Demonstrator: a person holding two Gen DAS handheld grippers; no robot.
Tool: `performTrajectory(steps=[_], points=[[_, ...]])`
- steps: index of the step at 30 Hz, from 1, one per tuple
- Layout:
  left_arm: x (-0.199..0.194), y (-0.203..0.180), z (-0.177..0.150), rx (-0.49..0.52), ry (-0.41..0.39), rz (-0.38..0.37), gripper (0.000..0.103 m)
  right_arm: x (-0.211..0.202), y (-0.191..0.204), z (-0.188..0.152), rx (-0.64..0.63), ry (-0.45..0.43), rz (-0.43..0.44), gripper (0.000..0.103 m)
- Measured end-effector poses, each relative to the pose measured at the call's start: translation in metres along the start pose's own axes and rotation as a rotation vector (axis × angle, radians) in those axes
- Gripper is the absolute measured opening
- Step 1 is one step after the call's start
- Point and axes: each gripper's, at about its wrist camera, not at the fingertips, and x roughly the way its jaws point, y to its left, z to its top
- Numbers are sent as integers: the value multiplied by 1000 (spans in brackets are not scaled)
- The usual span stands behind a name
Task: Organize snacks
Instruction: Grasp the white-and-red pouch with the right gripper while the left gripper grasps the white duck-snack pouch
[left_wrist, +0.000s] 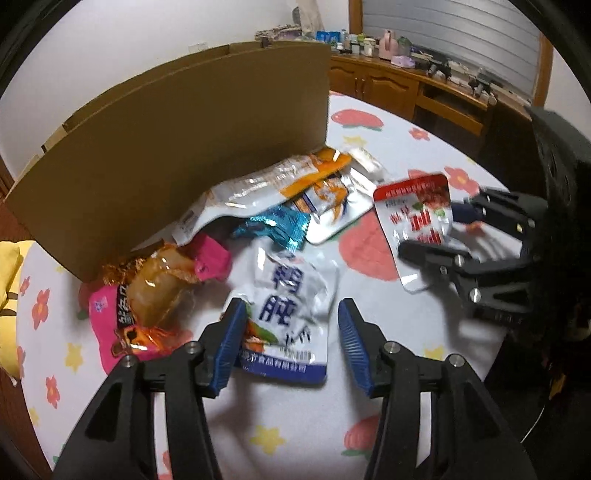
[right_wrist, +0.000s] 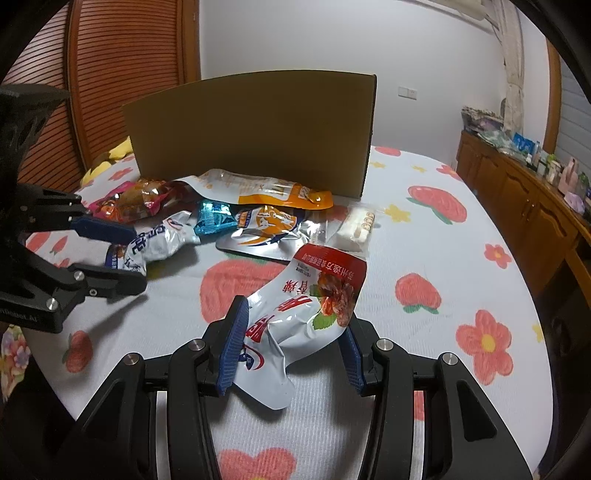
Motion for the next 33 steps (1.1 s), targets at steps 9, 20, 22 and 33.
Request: performTrajectory(steps=[9,20,22,33], points=[[19,3,14,5,-9,36,61,0,1,0,-7,-2,2,47],[19,9,9,-7,7,-15,68,-1,1,-1,-12,-3,4,47],[17,8,8,-7,12,-14,68,-1,1,-1,-11,-3,4,47],[14,1,4,6,26,-48,68,-1,2,-1,-12,-3,4,48]])
